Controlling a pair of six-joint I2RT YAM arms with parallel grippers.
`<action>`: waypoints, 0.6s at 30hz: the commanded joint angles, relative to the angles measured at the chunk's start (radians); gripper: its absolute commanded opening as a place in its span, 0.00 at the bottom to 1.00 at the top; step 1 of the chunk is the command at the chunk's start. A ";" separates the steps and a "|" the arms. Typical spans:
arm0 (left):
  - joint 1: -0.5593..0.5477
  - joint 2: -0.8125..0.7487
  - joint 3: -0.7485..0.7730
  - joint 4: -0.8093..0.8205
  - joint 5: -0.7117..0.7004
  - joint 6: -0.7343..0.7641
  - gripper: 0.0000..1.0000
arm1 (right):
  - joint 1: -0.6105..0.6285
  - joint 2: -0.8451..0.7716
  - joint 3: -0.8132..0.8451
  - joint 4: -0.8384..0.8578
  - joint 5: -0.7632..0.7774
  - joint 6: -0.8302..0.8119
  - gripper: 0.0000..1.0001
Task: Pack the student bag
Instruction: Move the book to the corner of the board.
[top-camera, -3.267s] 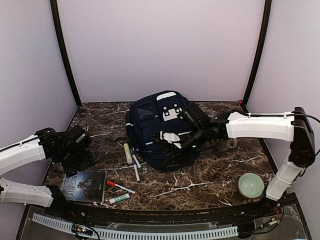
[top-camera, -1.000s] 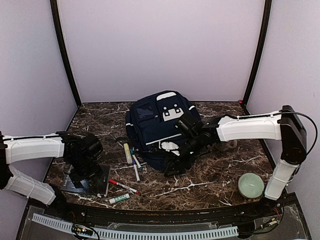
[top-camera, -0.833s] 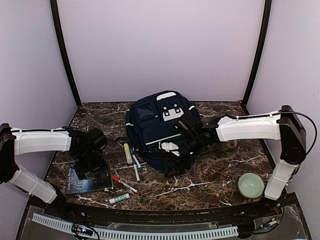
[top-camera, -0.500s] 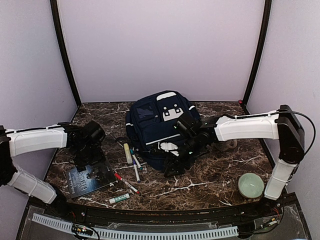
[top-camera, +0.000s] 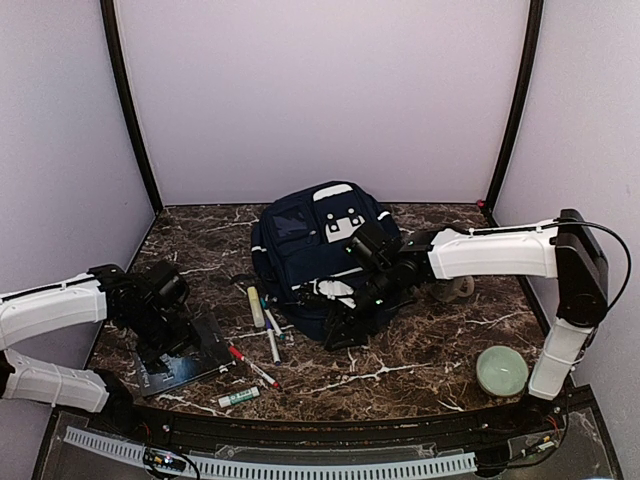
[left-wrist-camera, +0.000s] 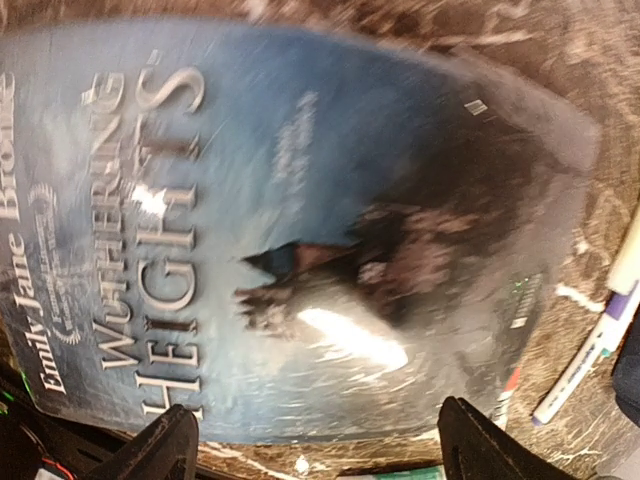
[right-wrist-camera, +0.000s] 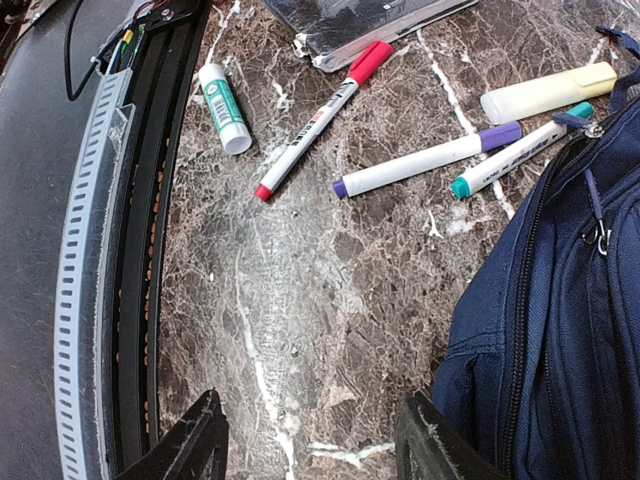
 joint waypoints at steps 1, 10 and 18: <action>-0.002 -0.044 -0.076 -0.001 0.119 -0.091 0.86 | -0.003 -0.002 -0.005 0.002 -0.003 -0.009 0.57; -0.002 -0.141 -0.186 0.030 0.222 -0.212 0.87 | -0.004 0.002 -0.008 -0.001 -0.005 -0.018 0.57; -0.007 -0.177 -0.211 0.027 0.215 -0.261 0.87 | -0.004 0.003 -0.010 -0.004 -0.009 -0.023 0.57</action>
